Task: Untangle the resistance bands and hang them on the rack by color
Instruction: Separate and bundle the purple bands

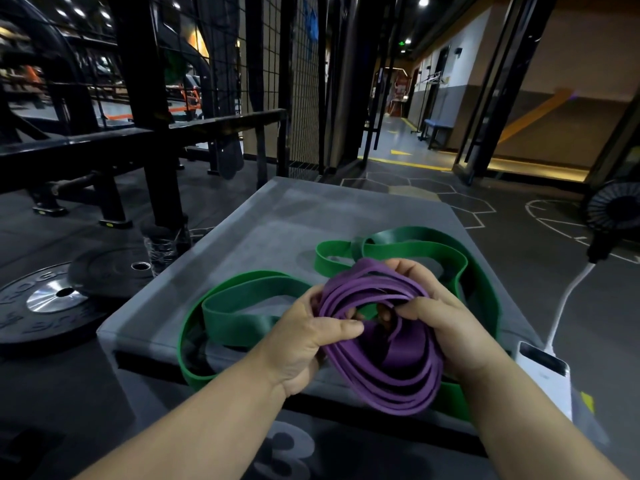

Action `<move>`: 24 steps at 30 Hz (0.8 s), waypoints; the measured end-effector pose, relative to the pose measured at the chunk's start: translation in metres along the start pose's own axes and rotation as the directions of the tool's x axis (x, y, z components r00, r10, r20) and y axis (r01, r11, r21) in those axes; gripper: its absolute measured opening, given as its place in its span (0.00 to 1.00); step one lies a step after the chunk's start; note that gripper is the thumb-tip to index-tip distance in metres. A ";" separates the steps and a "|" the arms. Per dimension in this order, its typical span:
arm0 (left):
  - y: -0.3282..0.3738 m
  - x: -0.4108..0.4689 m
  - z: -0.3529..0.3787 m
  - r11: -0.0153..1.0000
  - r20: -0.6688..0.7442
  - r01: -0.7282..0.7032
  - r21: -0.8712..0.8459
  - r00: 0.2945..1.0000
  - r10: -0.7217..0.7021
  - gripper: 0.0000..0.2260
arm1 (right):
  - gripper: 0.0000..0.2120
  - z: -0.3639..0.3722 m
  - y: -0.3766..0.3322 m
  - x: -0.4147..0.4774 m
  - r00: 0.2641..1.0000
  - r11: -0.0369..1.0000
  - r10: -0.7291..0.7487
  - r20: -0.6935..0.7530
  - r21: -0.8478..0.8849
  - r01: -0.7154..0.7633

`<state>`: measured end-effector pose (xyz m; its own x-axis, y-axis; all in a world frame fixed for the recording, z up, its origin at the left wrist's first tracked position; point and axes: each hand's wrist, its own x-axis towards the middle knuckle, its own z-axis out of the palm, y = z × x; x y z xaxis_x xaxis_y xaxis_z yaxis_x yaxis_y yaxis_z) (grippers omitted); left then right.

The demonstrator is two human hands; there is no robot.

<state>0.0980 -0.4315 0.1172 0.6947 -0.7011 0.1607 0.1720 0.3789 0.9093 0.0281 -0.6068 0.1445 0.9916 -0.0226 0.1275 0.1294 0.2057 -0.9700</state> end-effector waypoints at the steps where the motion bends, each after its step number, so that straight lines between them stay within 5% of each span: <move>1: -0.001 0.000 -0.001 0.999 -0.020 -0.022 -0.030 1.000 0.021 0.12 | 0.33 0.000 -0.001 0.000 1.000 0.999 0.005 0.020 -0.034 -0.004; 7: -0.001 0.003 -0.003 0.996 -0.154 -0.056 0.064 0.986 0.065 0.16 | 0.33 0.015 0.003 -0.003 0.997 0.918 0.004 0.072 -0.397 0.026; 11: 0.008 0.001 -0.010 1.000 -0.094 -0.007 0.028 0.996 0.010 0.12 | 0.30 0.019 0.007 -0.003 0.999 0.988 -0.038 0.014 -0.147 0.040; 16: 0.023 -0.011 -0.019 0.990 0.304 0.126 0.062 0.943 -0.139 0.20 | 0.35 0.017 0.003 -0.006 0.997 0.996 -0.071 -0.035 0.055 0.072; 24: 0.063 -0.048 -0.039 0.977 -0.097 -0.006 0.213 0.995 0.027 0.19 | 0.29 0.066 0.001 0.019 0.993 0.998 -0.039 0.109 -0.043 0.044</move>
<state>0.1029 -0.3506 0.1523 0.7639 -0.6283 0.1473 0.0150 0.2454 0.9693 0.0468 -0.5425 0.1599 0.9794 0.0764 0.1871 0.1729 0.1620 -0.9715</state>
